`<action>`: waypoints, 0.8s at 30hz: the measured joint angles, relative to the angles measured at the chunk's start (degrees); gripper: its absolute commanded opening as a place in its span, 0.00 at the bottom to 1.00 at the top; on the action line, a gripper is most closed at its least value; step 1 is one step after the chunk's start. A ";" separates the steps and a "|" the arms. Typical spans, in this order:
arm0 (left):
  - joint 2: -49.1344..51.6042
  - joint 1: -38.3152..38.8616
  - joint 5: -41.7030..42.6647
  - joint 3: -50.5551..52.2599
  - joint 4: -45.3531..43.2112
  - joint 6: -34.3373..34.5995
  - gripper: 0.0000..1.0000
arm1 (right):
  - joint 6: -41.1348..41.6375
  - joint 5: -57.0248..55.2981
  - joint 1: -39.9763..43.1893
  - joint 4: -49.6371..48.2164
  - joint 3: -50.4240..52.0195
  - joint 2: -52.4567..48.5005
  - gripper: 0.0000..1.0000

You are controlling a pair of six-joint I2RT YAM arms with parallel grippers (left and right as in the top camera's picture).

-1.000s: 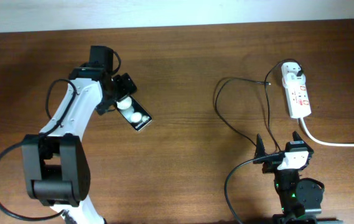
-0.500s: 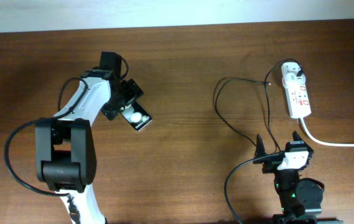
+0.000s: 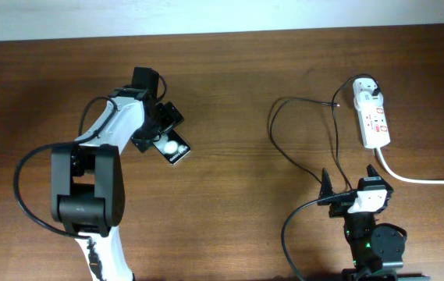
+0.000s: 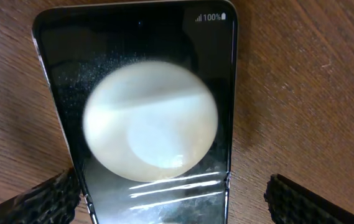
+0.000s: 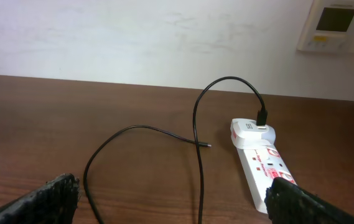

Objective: Plug charger to phone and switch on socket
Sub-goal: 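Close the left gripper on the black phone's long edges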

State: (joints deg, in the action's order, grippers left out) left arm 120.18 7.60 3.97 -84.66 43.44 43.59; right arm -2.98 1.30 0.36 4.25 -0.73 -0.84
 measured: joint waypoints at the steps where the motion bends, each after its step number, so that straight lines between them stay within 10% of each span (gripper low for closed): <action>1: 0.00 0.00 -0.57 0.00 0.48 0.00 0.96 | -0.02 0.02 0.00 0.00 0.00 0.00 0.99; 10: 0.55 0.00 -2.91 0.07 1.40 0.20 0.78 | 0.00 0.02 0.00 0.00 0.00 0.00 0.99; 12: 0.59 0.00 -3.06 0.04 1.57 0.20 0.99 | -0.04 0.02 0.00 0.00 0.00 0.00 0.99; 24: 2.51 0.76 -2.51 -3.58 6.71 -0.04 0.99 | -0.07 0.00 0.00 0.00 0.00 0.00 0.99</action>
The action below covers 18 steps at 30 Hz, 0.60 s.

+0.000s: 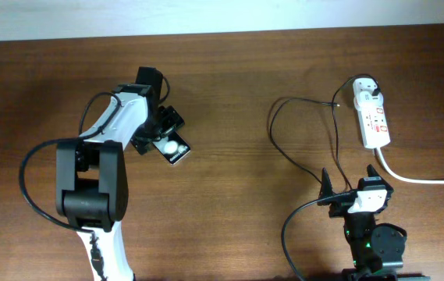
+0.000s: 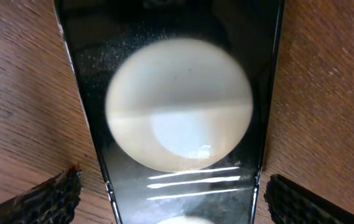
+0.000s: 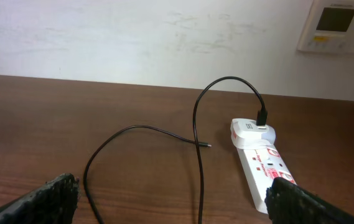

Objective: Plug charger to phone and switch on socket
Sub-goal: 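Close the left gripper on the black phone's long edges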

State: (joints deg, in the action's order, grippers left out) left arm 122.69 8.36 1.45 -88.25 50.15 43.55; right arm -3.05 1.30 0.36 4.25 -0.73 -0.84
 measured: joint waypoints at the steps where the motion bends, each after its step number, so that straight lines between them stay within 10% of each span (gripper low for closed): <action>1: 0.00 0.04 -0.09 0.00 -0.04 0.02 0.99 | 0.00 0.00 0.00 0.00 0.00 0.00 0.99; 11: 2.54 0.92 -3.67 -2.40 -0.24 0.02 0.99 | 0.04 0.02 0.00 0.00 0.00 0.00 0.99; 18: 3.37 1.22 -4.11 -2.84 0.74 -0.33 0.79 | 0.02 0.00 0.00 0.00 0.00 0.00 0.99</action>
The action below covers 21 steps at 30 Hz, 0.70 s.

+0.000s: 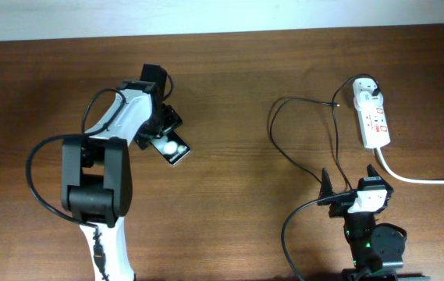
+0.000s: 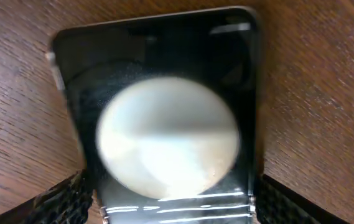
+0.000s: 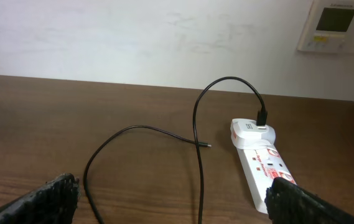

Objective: Plug charger to phone and switch on socket
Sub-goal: 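Close the left gripper on the black phone's long edges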

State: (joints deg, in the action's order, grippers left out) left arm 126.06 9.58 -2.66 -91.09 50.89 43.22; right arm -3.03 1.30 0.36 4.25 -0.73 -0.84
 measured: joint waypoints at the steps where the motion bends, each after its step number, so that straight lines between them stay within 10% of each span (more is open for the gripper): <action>1: 0.04 0.17 -0.11 0.00 -0.02 -0.09 0.77 | 0.02 0.02 0.00 0.00 0.00 0.00 0.99; 7: 0.15 0.66 0.11 -0.07 0.52 -5.77 0.72 | 0.00 0.02 0.00 0.00 0.00 0.00 0.98; 10: 0.17 1.07 0.92 -0.07 0.79 -15.23 0.99 | 0.02 0.02 0.00 0.00 0.00 0.00 0.99; 13: 0.33 2.12 1.14 -0.48 0.83 -19.15 0.99 | 0.00 0.02 0.00 0.00 0.00 0.00 0.99; 21: 0.50 2.21 1.79 -0.92 3.58 -15.30 0.99 | 0.04 0.02 0.00 0.00 0.00 0.00 0.99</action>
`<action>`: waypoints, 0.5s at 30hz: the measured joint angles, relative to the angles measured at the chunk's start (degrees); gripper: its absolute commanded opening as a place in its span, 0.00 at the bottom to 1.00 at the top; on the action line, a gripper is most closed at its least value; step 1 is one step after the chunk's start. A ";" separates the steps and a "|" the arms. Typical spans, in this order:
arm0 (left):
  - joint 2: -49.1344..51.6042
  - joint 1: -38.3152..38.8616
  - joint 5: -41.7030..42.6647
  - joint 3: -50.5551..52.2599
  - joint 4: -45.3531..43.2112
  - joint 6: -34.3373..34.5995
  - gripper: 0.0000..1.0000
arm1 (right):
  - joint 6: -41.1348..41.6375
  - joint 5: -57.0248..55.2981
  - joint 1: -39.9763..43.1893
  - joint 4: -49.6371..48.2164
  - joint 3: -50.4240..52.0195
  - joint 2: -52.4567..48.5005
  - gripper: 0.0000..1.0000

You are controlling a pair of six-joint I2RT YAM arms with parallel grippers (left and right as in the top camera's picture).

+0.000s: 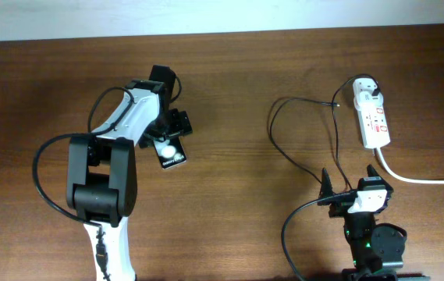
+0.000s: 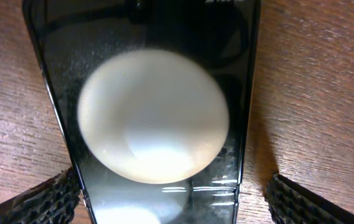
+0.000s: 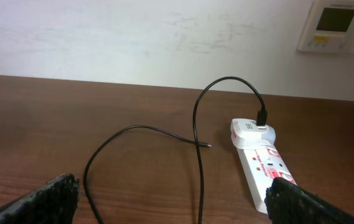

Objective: Plug charger to phone and switch on socket
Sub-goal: 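Close the left gripper on the black phone's long edges, then lift the phone with the left gripper and tilt it upright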

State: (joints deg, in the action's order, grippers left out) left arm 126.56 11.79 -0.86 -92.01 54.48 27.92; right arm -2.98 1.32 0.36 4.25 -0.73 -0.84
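Observation:
A black phone (image 1: 172, 152) with a round pale disc on it lies flat on the brown table (image 1: 229, 211), nearly upright in the overhead view. My left gripper (image 1: 167, 137) stands low over its far end, open, one finger on each long side. In the left wrist view the phone (image 2: 152, 118) fills the space between the fingers (image 2: 52, 196); a narrow strip of table shows on the right side. The black charger cable (image 1: 278, 136) loops on the table, its free plug (image 1: 337, 102) near the white power strip (image 1: 372, 117). My right gripper (image 1: 349, 179) is open near the front edge, holding nothing.
A white adapter (image 3: 251, 132) sits in the far end of the power strip (image 3: 267, 168), with the cable (image 3: 198, 130) coming out of it. A thick white cord (image 1: 424, 178) runs off to the right. A wall thermostat (image 3: 337, 25) hangs behind the table.
The phone has turned from a diagonal lie to nearly upright in the overhead view. My left wrist has turned and shifted slightly right with it. The right arm and the cable have not moved.
My left gripper stood open above the diagonal phone's far end. Then it was closer, with the phone filling the space between its fingers. Its wrist then turned over the phone, and now the phone lies nearly upright. The right arm stayed still.

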 measured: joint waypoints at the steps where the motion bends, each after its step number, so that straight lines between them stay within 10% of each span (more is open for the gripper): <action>1: 0.00 0.00 0.11 0.00 0.20 0.79 0.99 | -0.04 0.00 0.00 0.00 0.00 0.00 0.99; 15: 0.00 -0.39 0.39 0.02 0.13 3.63 0.75 | -0.07 0.00 0.00 0.00 0.00 0.00 0.99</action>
State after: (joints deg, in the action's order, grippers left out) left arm 126.56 11.40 -0.47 -91.98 54.61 31.55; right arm -3.05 1.32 0.36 4.25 -0.73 -0.84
